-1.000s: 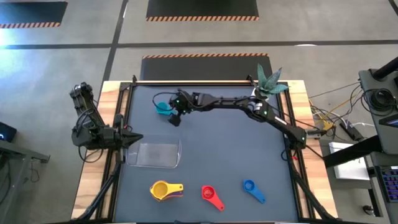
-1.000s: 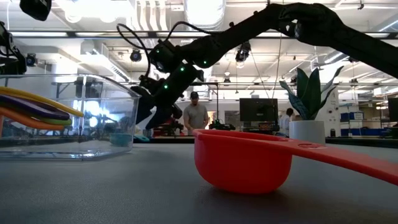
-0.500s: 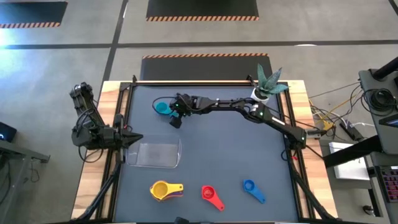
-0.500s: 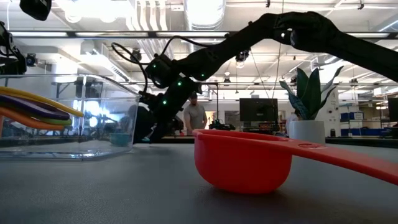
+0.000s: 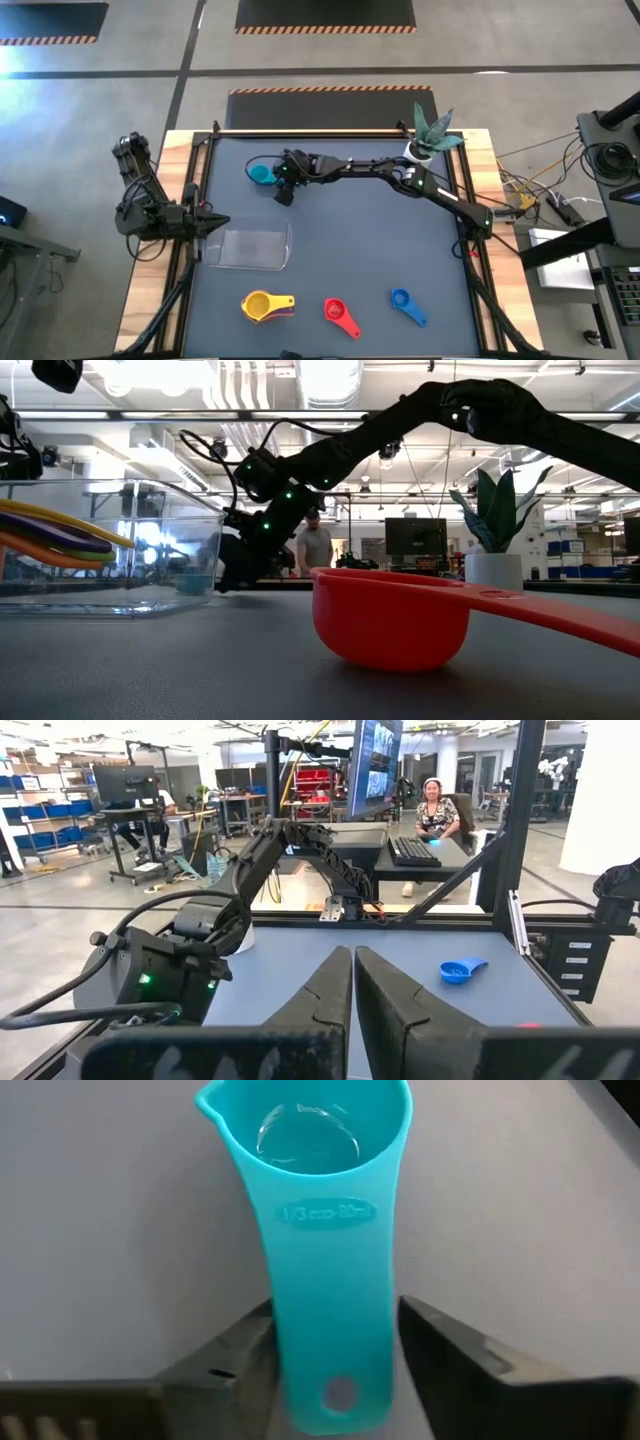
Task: Nest measuring cups in basket
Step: Stack the light blue measuring cup on top of the yellow measuring cup
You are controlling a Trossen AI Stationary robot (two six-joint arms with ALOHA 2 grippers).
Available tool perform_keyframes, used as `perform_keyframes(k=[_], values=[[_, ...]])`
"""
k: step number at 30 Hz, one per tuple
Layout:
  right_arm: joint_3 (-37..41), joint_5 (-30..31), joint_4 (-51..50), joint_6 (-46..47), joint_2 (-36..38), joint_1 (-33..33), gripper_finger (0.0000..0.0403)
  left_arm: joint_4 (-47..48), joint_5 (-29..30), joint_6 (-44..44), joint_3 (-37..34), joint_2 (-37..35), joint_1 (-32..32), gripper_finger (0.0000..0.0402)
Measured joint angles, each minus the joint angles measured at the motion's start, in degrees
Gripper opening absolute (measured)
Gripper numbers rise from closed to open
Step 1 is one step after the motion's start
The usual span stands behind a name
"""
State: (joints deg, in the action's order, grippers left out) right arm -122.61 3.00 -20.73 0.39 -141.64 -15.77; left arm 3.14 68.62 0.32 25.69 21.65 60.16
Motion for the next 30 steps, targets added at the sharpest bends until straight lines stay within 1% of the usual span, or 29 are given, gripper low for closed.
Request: perform_keyframes(k=[3, 5, 15, 19, 23, 30], values=[[0.00, -0.02, 0.02, -0.42, 0.00, 0.00, 0.0140, 0.00, 0.00, 0.00, 0.00, 0.00, -0.01, 0.0000], [0.00, -0.04, 0.00, -0.47, 0.00, 0.00, 0.0121, 0.00, 0.00, 0.00, 0.00, 0.00, 0.01, 0.0000], [0.00, -0.43, -0.89, -2.43, 0.00, 0.02, 0.0124, 0.83, 0.00, -0.49, 0.00, 0.00, 0.01, 0.0000], [0.00, 0.22, -3.94, -2.41, 0.62, 0.27, 0.0122, 1.15, 0.00, -0.83, 0.00, 0.00, 0.00, 0.0000], [0.08, 1.35, -7.71, -0.03, 2.77, 0.41, 0.0121, 1.29, 0.00, -0.83, 0.00, 0.00, -0.01, 0.0000], [0.09, 1.64, -9.46, 2.38, 7.26, 1.12, 0.0121, 1.40, 0.00, -1.74, 0.00, 0.07, -0.02, 0.0000]])
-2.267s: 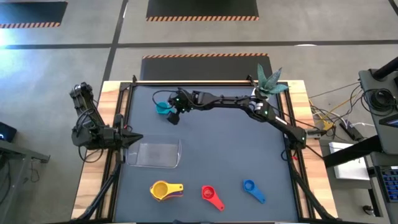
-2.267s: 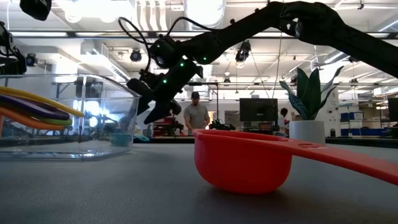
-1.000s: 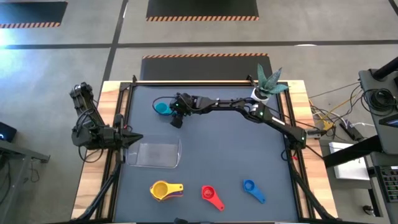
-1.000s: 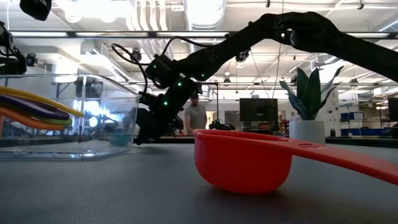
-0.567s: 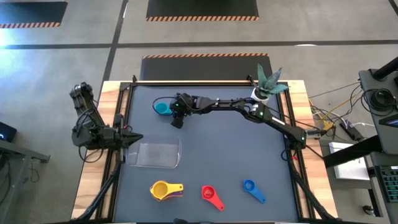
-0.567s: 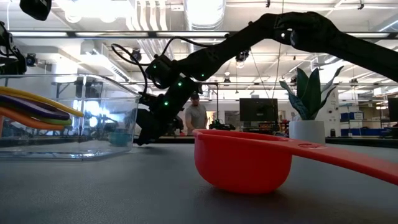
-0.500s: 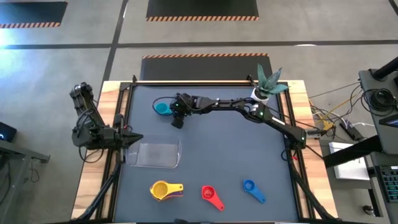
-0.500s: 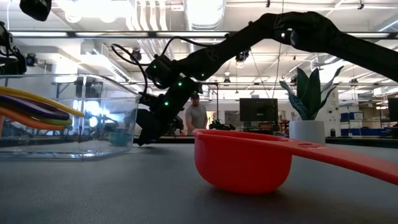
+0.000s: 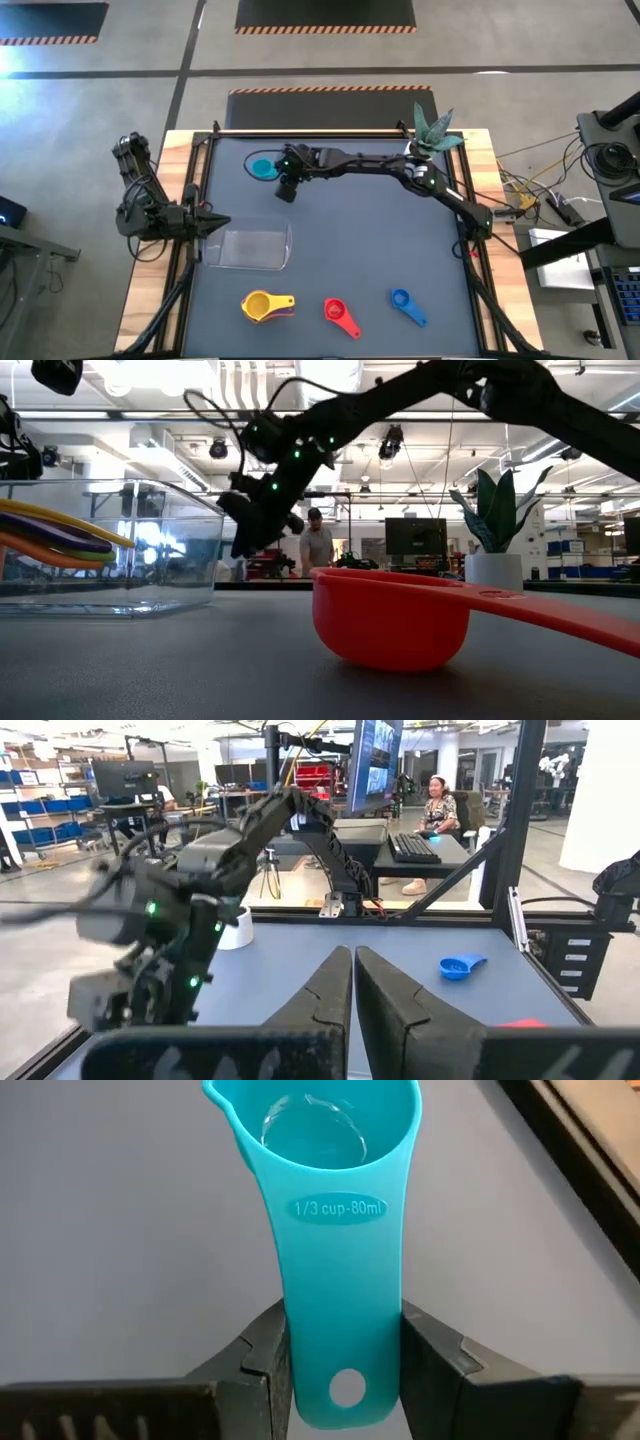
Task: Nest measuring cups in basket
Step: Stack the light blue measuring cup on top of the yellow measuring cup
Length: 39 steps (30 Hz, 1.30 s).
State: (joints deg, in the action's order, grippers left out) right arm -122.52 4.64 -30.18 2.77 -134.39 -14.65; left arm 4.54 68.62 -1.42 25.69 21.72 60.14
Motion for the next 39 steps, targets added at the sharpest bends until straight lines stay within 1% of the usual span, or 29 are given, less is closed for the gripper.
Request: perform_keyframes(k=[9, 15, 19, 24, 33, 39], values=[[0.00, 0.24, -3.17, 2.48, 4.28, 2.74, 0.0121, 1.02, -0.08, -2.87, -0.43, 0.11, 0.02, 0.0000], [0.04, 4.75, -8.77, 3.95, 6.85, 6.96, 0.0121, 2.02, -1.19, -7.06, -0.76, 0.11, 0.07, 0.0000], [0.79, 6.55, -10.15, 5.44, 9.23, 11.01, 0.0121, 5.09, -3.61, -11.69, -0.79, 0.11, 0.14, 0.0000], [1.03, 9.33, -10.24, 7.24, 10.74, 17.11, 0.0121, 7.30, -3.71, -16.78, -1.31, 0.13, 0.31, 0.0000], [1.27, 10.47, -9.95, 13.00, 10.74, 28.36, 0.0122, 7.30, -3.71, -18.63, -1.84, 0.27, 0.46, 0.0000], [1.45, 12.19, -5.08, 14.95, 10.69, 35.06, 0.0125, 7.30, -3.68, -18.63, -1.84, 0.63, 0.46, 0.0000]])
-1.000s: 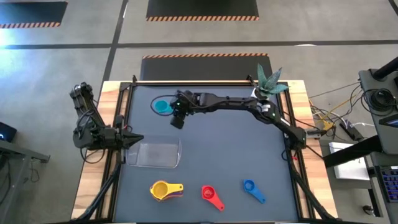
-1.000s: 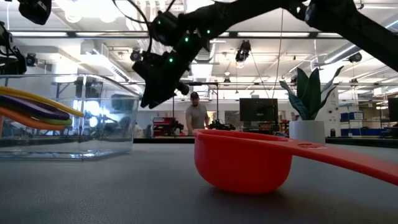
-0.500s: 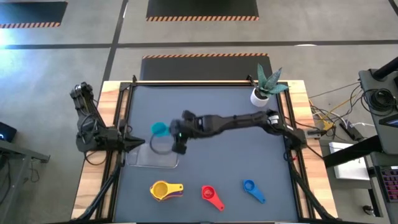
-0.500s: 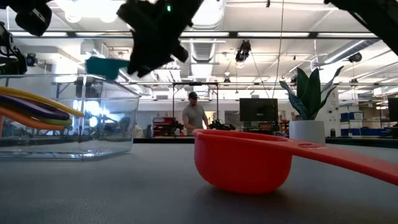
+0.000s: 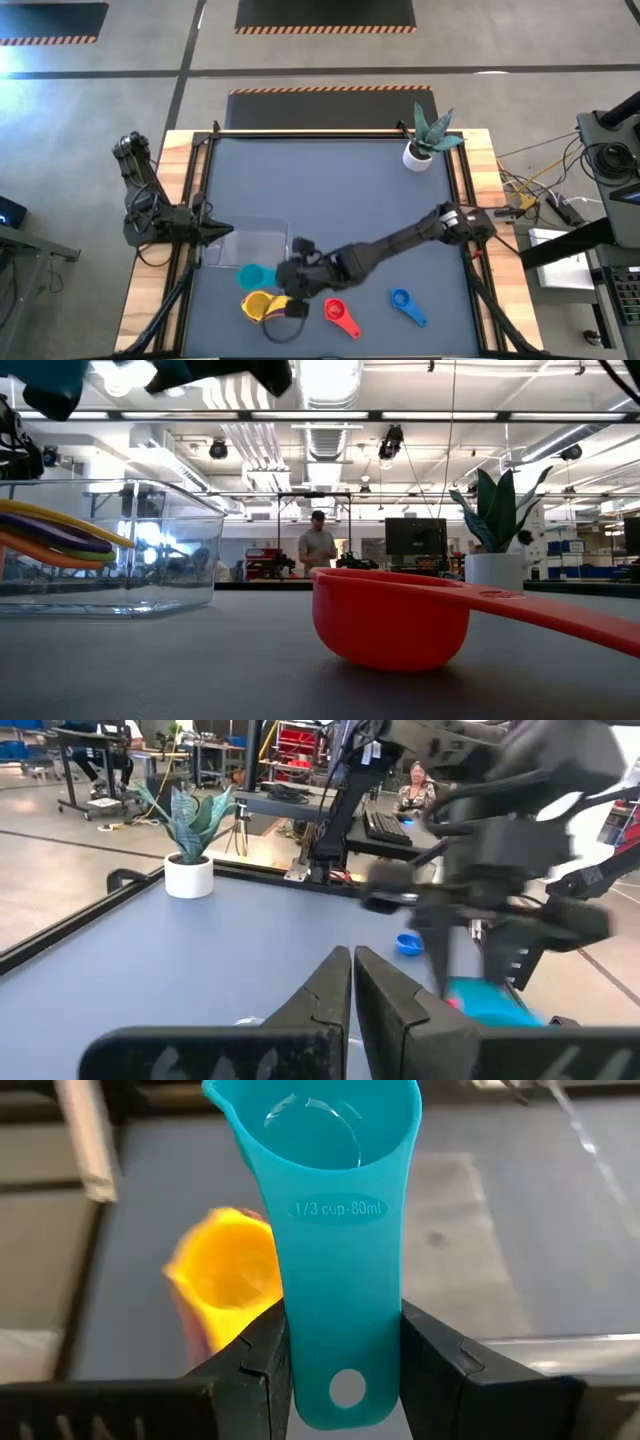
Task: Nest measuring cups in basket
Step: Stack the light blue measuring cup on top of the yellow measuring cup
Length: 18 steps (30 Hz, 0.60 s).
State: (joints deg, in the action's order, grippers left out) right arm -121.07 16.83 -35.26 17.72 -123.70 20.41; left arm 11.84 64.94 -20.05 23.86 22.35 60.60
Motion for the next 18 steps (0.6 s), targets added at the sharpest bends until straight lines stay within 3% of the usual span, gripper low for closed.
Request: perform_keyframes(k=[6, 13, 18], values=[[4.10, 0.28, 9.03, 0.76, -0.11, 3.68, 0.0123, 0.00, 0.12, 0.00, 0.00, 0.06, 0.00, 0.0000], [11.46, 2.82, 12.17, 2.44, -0.16, 3.80, 0.0126, -0.03, 0.17, -0.62, 0.00, 0.37, 0.00, 0.0000], [16.82, 0.39, 20.14, 2.18, -0.15, 3.95, 0.0123, -0.04, 0.25, -0.63, 0.00, 1.28, 0.00, 0.0000]])
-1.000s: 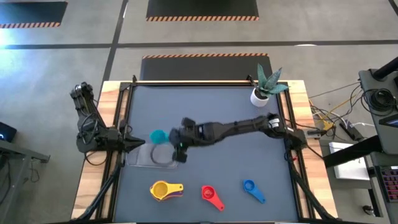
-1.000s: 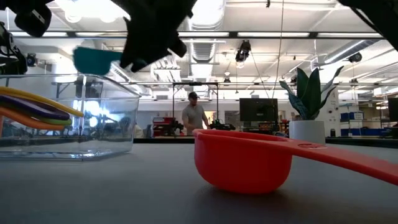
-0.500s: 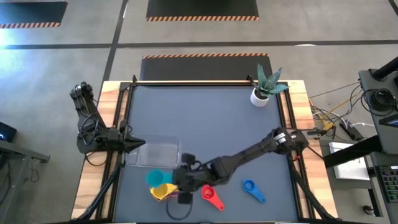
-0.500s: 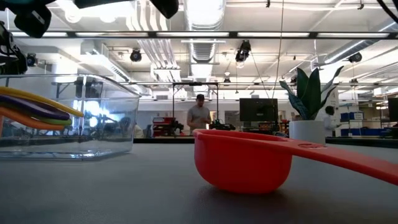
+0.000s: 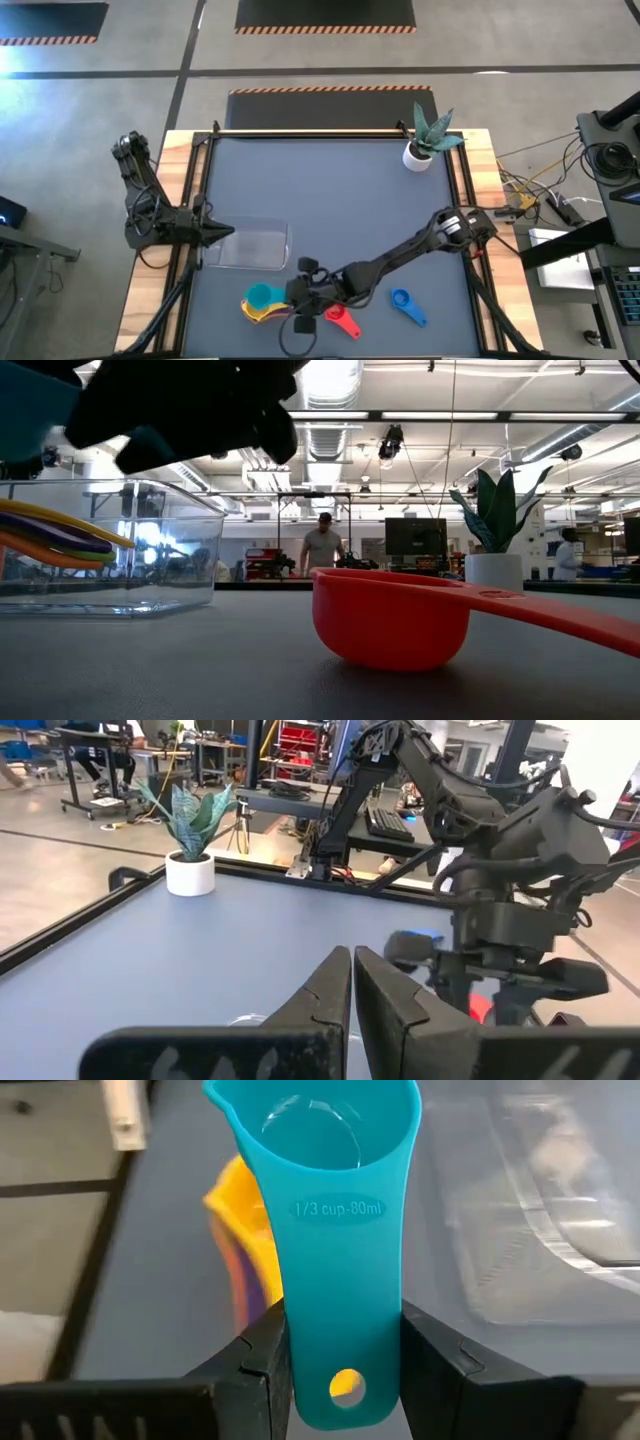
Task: Nest measuring cups in basket
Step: Stack the light blue measuring cup on top of the yellow measuring cup, then stack the orange measuring cup on top of the light blue measuring cup
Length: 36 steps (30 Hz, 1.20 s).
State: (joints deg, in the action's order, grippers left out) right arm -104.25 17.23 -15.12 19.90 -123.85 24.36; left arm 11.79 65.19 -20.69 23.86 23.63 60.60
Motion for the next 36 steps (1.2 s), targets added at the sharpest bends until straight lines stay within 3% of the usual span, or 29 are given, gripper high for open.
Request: perform_keyframes(k=[8, 22, 29, 36], values=[[3.32, -3.78, 6.98, -0.17, 0.00, 0.11, 0.0127, 0.00, 0.34, 0.10, 0.00, 0.36, 0.00, 0.0000], [3.53, -4.16, 9.92, -1.73, -1.17, 0.28, 0.0180, -0.03, 0.42, 0.20, 0.00, 0.36, 0.00, 0.0000], [3.39, -4.19, 7.43, -1.89, -1.89, 0.28, 0.0186, -0.07, 0.42, 0.20, 0.00, 0.44, 0.00, 0.0000], [1.51, 3.43, -1.16, 3.45, 3.24, 2.21, 0.0186, -0.02, 0.41, 0.35, 0.00, 0.71, 0.00, 0.0000]])
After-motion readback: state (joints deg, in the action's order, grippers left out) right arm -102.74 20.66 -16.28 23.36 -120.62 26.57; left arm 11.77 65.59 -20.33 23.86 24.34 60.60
